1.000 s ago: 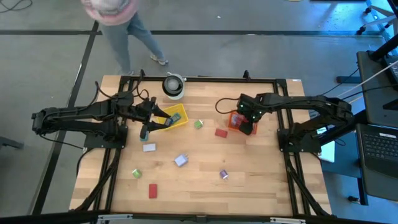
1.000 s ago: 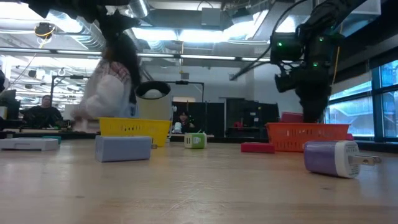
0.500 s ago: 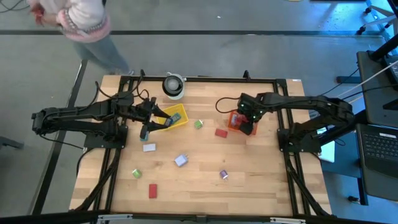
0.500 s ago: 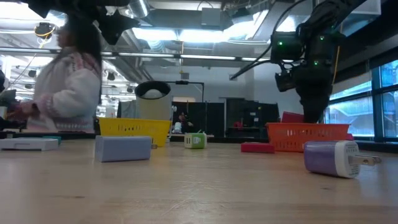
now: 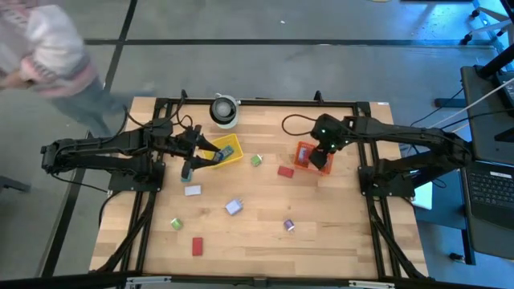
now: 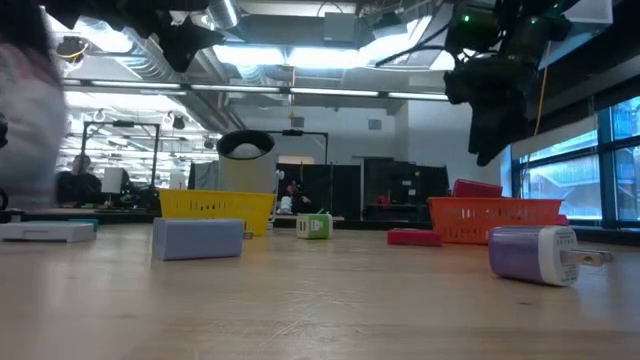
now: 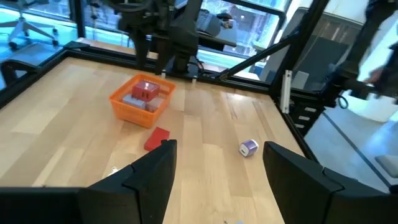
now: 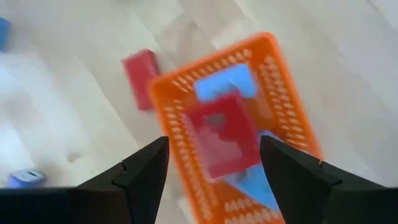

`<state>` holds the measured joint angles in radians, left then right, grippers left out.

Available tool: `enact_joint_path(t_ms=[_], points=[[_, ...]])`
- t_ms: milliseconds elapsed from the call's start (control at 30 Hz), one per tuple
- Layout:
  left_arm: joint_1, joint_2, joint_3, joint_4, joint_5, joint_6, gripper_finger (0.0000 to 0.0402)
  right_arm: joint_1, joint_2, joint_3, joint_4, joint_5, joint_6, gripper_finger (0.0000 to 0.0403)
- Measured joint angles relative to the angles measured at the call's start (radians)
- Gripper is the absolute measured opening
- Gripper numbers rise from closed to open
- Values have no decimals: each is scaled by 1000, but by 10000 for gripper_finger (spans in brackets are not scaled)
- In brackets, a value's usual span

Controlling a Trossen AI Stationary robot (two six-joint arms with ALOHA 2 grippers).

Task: Pick & Place Office items
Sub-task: Put the top red digital clock into the yellow bin

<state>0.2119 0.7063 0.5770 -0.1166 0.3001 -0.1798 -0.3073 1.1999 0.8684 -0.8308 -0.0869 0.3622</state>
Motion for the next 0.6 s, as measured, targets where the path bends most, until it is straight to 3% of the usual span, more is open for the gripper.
enact_joint_path(t_ms=[233,433,600], points=[[0,0,0,-31,-95,-120,235,182,0,0,198,42,129,253],[-15,18,0,-55,-100,-152,235,368,1,0,273,225,286,253],[-56,134,0,40,-114,-138,235,503,3,0,306,454,365,253]])
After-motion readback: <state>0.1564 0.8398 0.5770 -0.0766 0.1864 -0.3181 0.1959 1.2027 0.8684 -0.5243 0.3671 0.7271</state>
